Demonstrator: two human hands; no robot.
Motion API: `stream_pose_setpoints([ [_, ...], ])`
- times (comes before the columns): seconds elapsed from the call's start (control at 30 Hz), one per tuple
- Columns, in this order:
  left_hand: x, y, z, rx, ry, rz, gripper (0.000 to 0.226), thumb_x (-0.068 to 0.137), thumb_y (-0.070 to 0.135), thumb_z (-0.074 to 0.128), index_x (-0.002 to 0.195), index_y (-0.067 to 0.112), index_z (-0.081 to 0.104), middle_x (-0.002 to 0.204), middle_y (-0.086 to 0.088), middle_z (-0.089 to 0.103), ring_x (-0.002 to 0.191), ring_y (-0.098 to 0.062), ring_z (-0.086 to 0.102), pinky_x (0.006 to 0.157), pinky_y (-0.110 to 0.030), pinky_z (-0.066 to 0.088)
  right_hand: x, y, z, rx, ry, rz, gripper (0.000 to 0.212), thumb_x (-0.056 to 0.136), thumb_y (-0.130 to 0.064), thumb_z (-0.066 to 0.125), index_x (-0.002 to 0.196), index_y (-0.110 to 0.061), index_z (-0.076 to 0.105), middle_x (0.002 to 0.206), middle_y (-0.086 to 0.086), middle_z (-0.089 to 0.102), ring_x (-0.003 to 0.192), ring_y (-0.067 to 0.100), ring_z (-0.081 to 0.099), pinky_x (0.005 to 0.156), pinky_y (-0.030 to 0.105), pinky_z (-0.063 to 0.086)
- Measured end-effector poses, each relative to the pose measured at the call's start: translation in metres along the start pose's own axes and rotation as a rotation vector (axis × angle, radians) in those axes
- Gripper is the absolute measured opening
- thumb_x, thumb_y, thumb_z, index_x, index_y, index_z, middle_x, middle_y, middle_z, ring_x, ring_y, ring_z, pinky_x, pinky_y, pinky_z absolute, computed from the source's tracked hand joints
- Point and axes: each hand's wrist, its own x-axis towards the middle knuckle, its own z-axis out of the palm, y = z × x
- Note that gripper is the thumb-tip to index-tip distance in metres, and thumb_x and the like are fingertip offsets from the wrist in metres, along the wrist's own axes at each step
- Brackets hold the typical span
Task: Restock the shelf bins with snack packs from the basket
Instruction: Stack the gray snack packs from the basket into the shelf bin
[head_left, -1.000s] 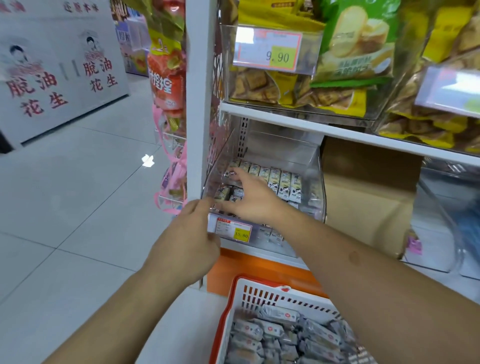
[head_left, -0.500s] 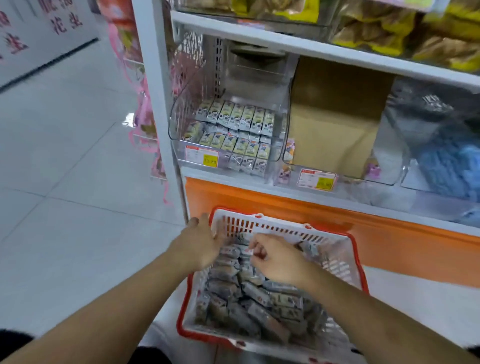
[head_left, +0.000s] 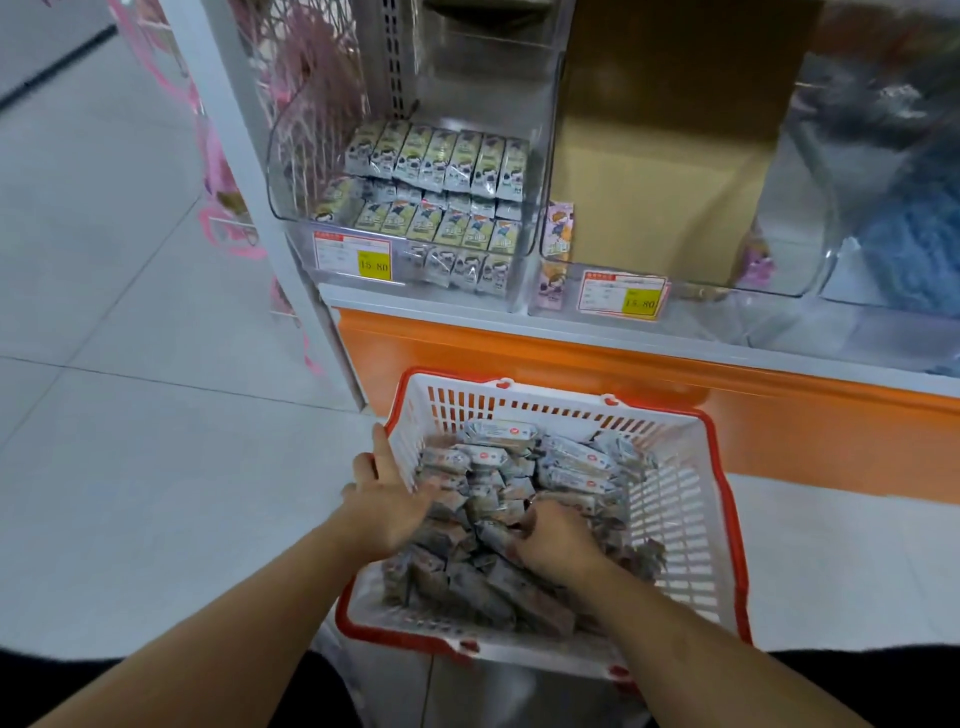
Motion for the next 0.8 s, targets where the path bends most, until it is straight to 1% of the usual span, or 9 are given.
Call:
stream_pose_setpoints([
  [0.1, 0.0, 0.0, -0.001, -0.003, -0.021, -0.006, 0.099, 0.099, 0.067, 0.041, 0.154, 0.031, -0.034, 0.166, -0.009, 0.005, 0.148, -0.046, 0.024, 0.119, -0.059, 0.026, 0.002, 0.007, 0.008, -0.013, 0.003, -0.032, 0.028, 0.086, -0.02, 0.069, 0.063, -0.005, 0.064, 0.06, 0.013, 0.046, 0.055, 0.024, 0.046, 0.054, 0.036, 0.039],
  [0.23, -0.009, 0.007, -0.011, -0.013, -0.012, -0.023, 0.094, 0.102, 0.063, 0.041, 0.158, 0.029, -0.026, 0.167, -0.01, 0.001, 0.151, -0.045, 0.018, 0.121, -0.059, 0.022, -0.018, 0.002, -0.009, 0.046, 0.05, -0.134, 0.01, 0.085, -0.009, 0.075, 0.081, -0.011, 0.066, 0.08, -0.003, 0.055, 0.073, 0.012, 0.052, 0.068, 0.029, 0.041],
  [0.3, -0.015, 0.017, -0.021, 0.063, 0.051, -0.052, 0.089, 0.102, 0.062, 0.039, 0.161, 0.024, -0.015, 0.168, -0.012, 0.002, 0.152, -0.043, 0.015, 0.122, -0.057, 0.022, -0.032, -0.009, -0.031, 0.079, 0.044, -0.174, 0.021, 0.087, -0.009, 0.078, 0.094, -0.026, 0.068, 0.095, -0.009, 0.06, 0.081, 0.008, 0.059, 0.065, 0.03, 0.048],
  [0.4, -0.026, 0.043, -0.048, 0.143, 0.121, 0.051, 0.071, 0.103, 0.056, 0.043, 0.159, 0.015, 0.025, 0.161, -0.018, 0.027, 0.146, -0.039, 0.033, 0.116, -0.052, 0.035, -0.056, -0.04, -0.079, 0.087, 0.016, -0.266, 0.03, 0.085, -0.01, 0.082, 0.103, -0.03, 0.07, 0.103, -0.007, 0.063, 0.088, 0.014, 0.065, 0.074, 0.037, 0.059],
  [0.5, -0.047, 0.071, -0.085, 0.075, -0.044, 0.346, 0.041, 0.099, 0.05, 0.054, 0.115, 0.015, 0.07, 0.114, -0.011, 0.071, 0.107, -0.029, 0.068, 0.093, -0.042, 0.053, -0.087, -0.077, -0.135, 0.078, 0.016, -0.433, 0.044, 0.082, -0.006, 0.087, 0.116, -0.025, 0.069, 0.106, -0.009, 0.059, 0.09, 0.011, 0.058, 0.083, 0.034, 0.053],
  [0.6, -0.08, 0.094, -0.12, 0.003, -0.184, 0.507, 0.042, 0.094, 0.057, 0.066, 0.098, 0.017, 0.077, 0.093, -0.009, 0.073, 0.081, -0.016, 0.067, 0.075, -0.03, 0.052, -0.124, -0.105, -0.185, 0.006, 0.106, -0.597, 0.059, 0.08, -0.006, 0.087, 0.128, -0.032, 0.064, 0.109, -0.016, 0.061, 0.101, 0.007, 0.06, 0.093, 0.033, 0.052],
  [0.63, -0.091, 0.099, -0.128, -0.029, -0.231, 0.538, 0.04, 0.092, 0.056, 0.069, 0.101, 0.019, 0.077, 0.092, -0.004, 0.075, 0.083, -0.013, 0.068, 0.079, -0.026, 0.055, -0.136, -0.111, -0.198, 0.012, 0.127, -0.65, 0.06, 0.08, -0.006, 0.086, 0.129, -0.032, 0.064, 0.11, -0.017, 0.063, 0.105, 0.005, 0.061, 0.099, 0.032, 0.05],
  [0.7, -0.108, 0.104, -0.14, -0.175, -0.315, 0.57, 0.026, 0.092, 0.044, 0.076, 0.103, 0.021, 0.079, 0.099, 0.001, 0.078, 0.095, -0.016, 0.072, 0.09, -0.035, 0.06, -0.155, -0.118, -0.216, 0.012, 0.194, -0.742, 0.059, 0.083, -0.006, 0.084, 0.132, -0.031, 0.063, 0.116, -0.018, 0.063, 0.115, 0.005, 0.06, 0.106, 0.033, 0.047],
  [0.8, -0.123, 0.107, -0.151, -0.454, -0.27, 0.556, 0.014, 0.089, 0.03, 0.08, 0.097, 0.018, 0.08, 0.098, -0.002, 0.078, 0.09, -0.012, 0.07, 0.081, -0.032, 0.056, -0.172, -0.125, -0.228, -0.024, 0.389, -0.824, 0.062, 0.09, -0.013, 0.08, 0.141, -0.037, 0.054, 0.14, -0.019, 0.049, 0.139, 0.004, 0.043, 0.117, 0.035, 0.038],
])
